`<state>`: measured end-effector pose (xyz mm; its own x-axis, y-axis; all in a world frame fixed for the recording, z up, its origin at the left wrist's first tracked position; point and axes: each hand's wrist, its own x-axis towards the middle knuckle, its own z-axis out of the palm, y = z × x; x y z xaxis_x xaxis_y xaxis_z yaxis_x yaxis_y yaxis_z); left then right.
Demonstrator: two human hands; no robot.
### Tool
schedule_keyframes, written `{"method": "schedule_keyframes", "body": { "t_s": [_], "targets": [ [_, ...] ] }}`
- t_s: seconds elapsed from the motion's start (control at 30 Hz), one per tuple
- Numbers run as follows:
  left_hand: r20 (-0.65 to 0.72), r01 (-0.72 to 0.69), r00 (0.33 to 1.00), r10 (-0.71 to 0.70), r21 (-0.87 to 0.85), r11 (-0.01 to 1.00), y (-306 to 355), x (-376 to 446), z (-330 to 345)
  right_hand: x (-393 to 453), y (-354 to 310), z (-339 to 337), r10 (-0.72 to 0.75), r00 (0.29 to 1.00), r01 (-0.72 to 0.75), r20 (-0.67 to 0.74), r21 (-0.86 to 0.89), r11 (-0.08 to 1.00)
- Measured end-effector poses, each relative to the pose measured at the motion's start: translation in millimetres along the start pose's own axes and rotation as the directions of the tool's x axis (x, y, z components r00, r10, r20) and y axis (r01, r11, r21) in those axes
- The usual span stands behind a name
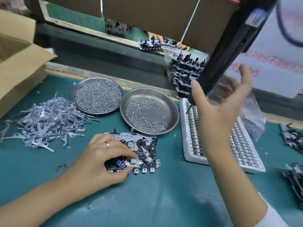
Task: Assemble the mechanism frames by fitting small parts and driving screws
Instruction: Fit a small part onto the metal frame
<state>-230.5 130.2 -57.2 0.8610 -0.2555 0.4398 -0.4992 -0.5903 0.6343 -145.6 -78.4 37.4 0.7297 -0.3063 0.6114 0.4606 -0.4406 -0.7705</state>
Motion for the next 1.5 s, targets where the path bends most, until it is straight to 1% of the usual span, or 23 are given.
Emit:
{"method": "schedule_keyframes", "body": {
  "t_s": [0.1, 0.17, 0.27, 0.33, 0.47, 0.63, 0.73, 0.87, 0.93, 1.13, 1.37, 1.5],
  "targets": [
    [-0.01, -0.003, 1.0, 0.003, 0.003, 1.0, -1, 0, 0, 14, -7, 14, 0.027, 0.998, -0.03, 0.052, 0.06, 0.998],
    [-0.029, -0.011, 1.0, 0.011, 0.005, 1.0, -1, 1, 1, 19, -11, 22, 0.043, 0.998, -0.048, 0.056, 0.101, 0.994],
    [-0.042, -0.001, 0.999, 0.001, -0.002, 1.0, -3, -1, 2, 20, -18, 30, 0.008, 0.999, -0.014, 0.045, 0.13, 0.991],
    [-0.039, -0.004, 0.999, 0.004, 0.005, 1.0, -3, -2, 2, 20, -22, 34, -0.005, 0.998, -0.009, 0.067, 0.211, 0.977],
    [-0.022, 0.005, 1.0, -0.005, -0.013, 1.0, -3, -3, 1, 3, -34, 36, 0.006, 0.987, -0.066, 0.163, 0.368, 0.927],
    [-0.003, 0.003, 1.0, -0.003, -0.011, 1.0, -1, -4, 0, -41, -37, 35, -0.028, 0.945, -0.181, 0.327, 0.589, 0.787],
    [0.0, 0.0, 1.0, 0.0, -0.024, 1.0, 1, -2, -1, -60, -39, 34, -0.052, 0.932, -0.22, 0.36, 0.673, 0.706],
    [-0.007, -0.005, 1.0, 0.005, -0.052, 0.999, 3, -1, -1, -72, -40, 36, -0.03, 0.929, -0.259, 0.369, 0.706, 0.659],
    [-0.014, -0.004, 1.0, 0.004, -0.06, 0.998, 4, -1, -1, -75, -40, 37, -0.007, 0.93, -0.274, 0.367, 0.706, 0.653],
    [-0.012, 0.006, 1.0, -0.007, -0.056, 0.998, 4, -1, -1, -77, -40, 39, -0.028, 0.937, -0.247, 0.35, 0.714, 0.655],
    [0.005, 0.024, 1.0, -0.024, -0.013, 1.0, 4, -1, -1, -80, -44, 43, -0.024, 0.935, -0.268, 0.355, 0.748, 0.607],
    [0.006, 0.03, 1.0, -0.03, -0.013, 0.999, 4, -1, -1, -82, -42, 44, -0.001, 0.936, -0.277, 0.353, 0.735, 0.619]
  ]
}}
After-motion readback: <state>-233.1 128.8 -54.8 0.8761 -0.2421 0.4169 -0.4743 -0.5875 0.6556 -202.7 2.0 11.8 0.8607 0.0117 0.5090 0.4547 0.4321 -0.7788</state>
